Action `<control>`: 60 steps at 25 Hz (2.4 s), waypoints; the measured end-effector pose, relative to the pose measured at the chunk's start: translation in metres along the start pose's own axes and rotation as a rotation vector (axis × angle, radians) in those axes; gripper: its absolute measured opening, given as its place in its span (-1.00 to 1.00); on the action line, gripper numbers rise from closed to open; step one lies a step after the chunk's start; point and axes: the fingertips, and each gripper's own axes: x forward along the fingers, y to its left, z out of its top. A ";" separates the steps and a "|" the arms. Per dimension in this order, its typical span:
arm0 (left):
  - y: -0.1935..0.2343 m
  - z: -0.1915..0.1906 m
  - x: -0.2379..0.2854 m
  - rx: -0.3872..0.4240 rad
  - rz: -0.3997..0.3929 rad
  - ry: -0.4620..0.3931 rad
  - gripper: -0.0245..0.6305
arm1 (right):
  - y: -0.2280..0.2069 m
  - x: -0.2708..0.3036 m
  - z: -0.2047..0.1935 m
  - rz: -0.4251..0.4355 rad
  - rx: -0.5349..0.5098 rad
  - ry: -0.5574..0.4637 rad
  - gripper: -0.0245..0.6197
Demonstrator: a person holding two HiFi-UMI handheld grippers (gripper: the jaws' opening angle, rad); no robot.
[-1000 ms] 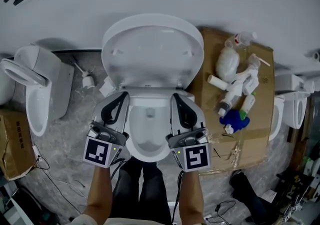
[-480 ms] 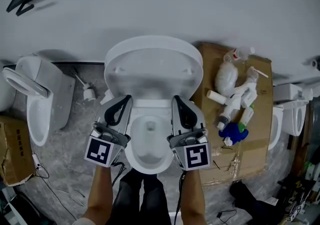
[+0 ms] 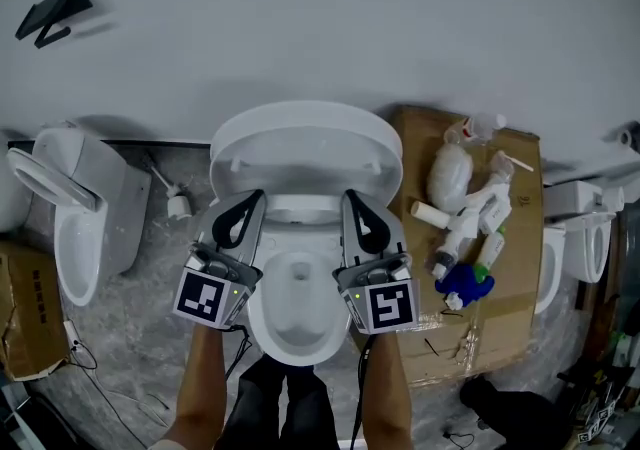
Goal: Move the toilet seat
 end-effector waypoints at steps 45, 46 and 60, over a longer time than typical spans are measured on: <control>-0.028 0.049 -0.043 0.019 -0.134 -0.032 -0.94 | 0.048 -0.046 0.054 0.155 -0.004 0.060 -0.93; -0.033 0.054 -0.049 0.021 -0.146 -0.039 -0.94 | 0.052 -0.053 0.058 0.159 0.003 0.059 -0.93; -0.094 0.049 -0.118 -0.013 -0.216 -0.046 -0.94 | 0.106 -0.132 0.056 0.175 0.062 0.074 -0.93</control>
